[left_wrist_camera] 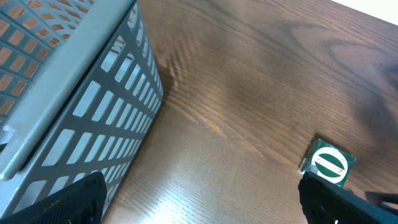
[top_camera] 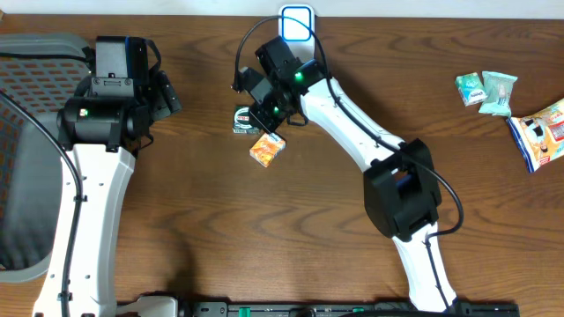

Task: Scan the item barcode
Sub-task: 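Move the right gripper over the orange Kleenex pack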

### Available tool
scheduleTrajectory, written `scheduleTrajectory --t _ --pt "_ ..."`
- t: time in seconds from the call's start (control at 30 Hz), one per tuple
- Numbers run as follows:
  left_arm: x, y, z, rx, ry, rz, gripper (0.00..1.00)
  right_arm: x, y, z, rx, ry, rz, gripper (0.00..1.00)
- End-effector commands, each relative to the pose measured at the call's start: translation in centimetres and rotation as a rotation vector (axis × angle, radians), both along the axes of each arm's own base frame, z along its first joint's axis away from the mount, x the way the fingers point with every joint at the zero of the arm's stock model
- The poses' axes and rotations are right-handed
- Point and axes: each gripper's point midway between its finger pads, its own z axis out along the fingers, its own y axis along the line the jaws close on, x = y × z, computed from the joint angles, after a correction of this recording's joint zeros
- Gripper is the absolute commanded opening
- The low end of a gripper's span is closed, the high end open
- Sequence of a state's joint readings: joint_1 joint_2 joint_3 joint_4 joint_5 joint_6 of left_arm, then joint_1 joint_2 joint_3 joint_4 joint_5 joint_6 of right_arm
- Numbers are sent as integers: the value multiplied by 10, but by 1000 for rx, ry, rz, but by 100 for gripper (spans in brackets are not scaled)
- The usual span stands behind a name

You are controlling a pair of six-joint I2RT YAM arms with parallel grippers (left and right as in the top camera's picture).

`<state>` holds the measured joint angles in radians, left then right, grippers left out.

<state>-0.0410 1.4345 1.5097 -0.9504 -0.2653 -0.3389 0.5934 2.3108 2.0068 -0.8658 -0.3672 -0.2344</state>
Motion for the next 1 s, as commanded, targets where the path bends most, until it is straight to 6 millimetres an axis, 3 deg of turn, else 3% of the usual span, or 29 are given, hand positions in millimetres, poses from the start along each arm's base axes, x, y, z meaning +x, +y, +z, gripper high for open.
scheduleTrajectory --t 0.0,0.3,0.73,0.97 --pt "0 3 0 18 8 1 98 -9 -7 -29 -44 55 7 10" --pt "0 3 0 18 8 1 98 -9 -9 -33 -46 58 5 5" --pt "0 3 0 18 8 1 98 -11 -11 -62 -40 44 3 1" --pt "0 3 0 18 8 1 98 4 -38 -68 -193 -33 -67 1"
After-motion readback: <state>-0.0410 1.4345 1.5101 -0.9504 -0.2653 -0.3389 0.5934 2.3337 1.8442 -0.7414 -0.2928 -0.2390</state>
